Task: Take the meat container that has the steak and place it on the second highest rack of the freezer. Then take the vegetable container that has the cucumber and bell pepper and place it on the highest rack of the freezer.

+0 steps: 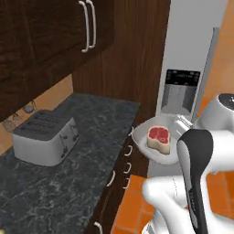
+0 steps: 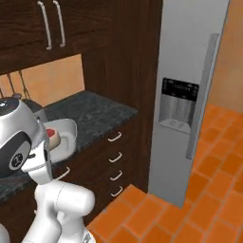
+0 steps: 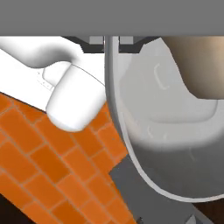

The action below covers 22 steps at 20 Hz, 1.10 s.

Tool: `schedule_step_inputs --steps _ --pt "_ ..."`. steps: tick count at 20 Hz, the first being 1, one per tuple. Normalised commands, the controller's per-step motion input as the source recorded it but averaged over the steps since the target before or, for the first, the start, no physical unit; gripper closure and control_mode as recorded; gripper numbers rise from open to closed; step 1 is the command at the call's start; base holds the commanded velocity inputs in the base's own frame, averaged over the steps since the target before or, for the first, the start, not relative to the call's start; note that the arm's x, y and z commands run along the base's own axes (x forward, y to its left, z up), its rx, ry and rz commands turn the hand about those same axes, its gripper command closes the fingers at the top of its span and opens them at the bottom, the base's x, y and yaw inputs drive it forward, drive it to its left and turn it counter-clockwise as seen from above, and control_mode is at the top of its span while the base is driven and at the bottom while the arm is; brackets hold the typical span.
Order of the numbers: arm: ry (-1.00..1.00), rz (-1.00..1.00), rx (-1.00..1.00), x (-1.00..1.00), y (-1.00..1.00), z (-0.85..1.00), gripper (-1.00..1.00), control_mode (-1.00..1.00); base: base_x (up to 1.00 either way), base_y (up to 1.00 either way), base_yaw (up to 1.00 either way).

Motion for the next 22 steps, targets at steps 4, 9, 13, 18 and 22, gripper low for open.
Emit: schedule_step_inputs --steps 4,9,13,18,22 --pt "0.0 0.0 0.0 0.0 0.0 0.0 1.0 1.0 -0.03 0.0 -1.0" --pt "0.0 0.0 0.0 0.0 0.0 0.0 1.0 1.0 0.08 -0.28 -0.9" --pt "0.0 0.0 0.0 0.0 0.0 0.0 1.0 1.0 0.55 -0.84 -0.4" --pt "0.0 0.0 0.0 0.0 0.0 0.0 1.0 1.0 0.69 -0.56 -0.03" --pt "0.0 0.0 0.0 0.0 0.0 0.0 1.0 1.0 0.83 -0.47 0.0"
